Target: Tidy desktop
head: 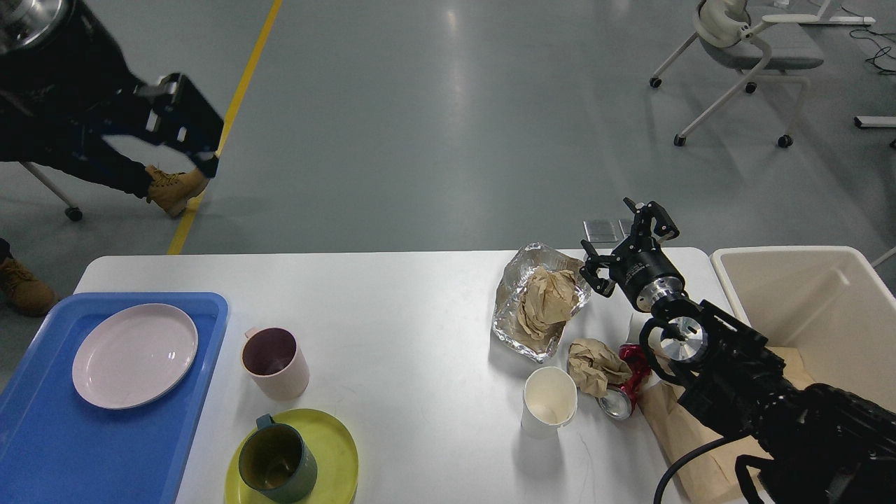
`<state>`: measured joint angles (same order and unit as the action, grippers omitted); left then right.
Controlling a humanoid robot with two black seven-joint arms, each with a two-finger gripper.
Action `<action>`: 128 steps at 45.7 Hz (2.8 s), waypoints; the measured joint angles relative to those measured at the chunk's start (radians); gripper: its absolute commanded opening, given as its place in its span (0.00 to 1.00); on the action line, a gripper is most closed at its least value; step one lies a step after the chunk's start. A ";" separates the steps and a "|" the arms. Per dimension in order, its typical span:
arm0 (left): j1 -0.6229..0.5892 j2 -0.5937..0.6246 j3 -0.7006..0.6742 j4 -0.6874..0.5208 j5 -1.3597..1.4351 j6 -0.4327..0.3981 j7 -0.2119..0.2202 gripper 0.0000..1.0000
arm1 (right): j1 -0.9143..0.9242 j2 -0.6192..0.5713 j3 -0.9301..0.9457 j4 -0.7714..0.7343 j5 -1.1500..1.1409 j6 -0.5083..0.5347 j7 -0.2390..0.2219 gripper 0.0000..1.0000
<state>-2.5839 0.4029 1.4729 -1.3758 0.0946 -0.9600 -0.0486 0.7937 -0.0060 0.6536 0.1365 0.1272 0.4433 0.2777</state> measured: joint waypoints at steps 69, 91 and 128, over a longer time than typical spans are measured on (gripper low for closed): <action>0.836 -0.047 -0.252 -0.045 0.111 0.349 0.237 0.96 | -0.001 0.000 0.000 0.000 0.000 0.000 0.000 1.00; 0.887 -0.086 -0.289 -0.032 0.115 0.509 0.241 0.96 | -0.001 0.000 0.000 0.000 -0.001 0.000 0.000 1.00; 0.837 0.016 -0.340 -0.198 0.117 0.598 0.273 0.95 | 0.000 0.000 0.000 0.000 0.000 0.000 0.000 1.00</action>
<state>-1.7471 0.4186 1.1334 -1.5743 0.2117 -0.3622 0.2239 0.7933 -0.0057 0.6535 0.1365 0.1273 0.4433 0.2777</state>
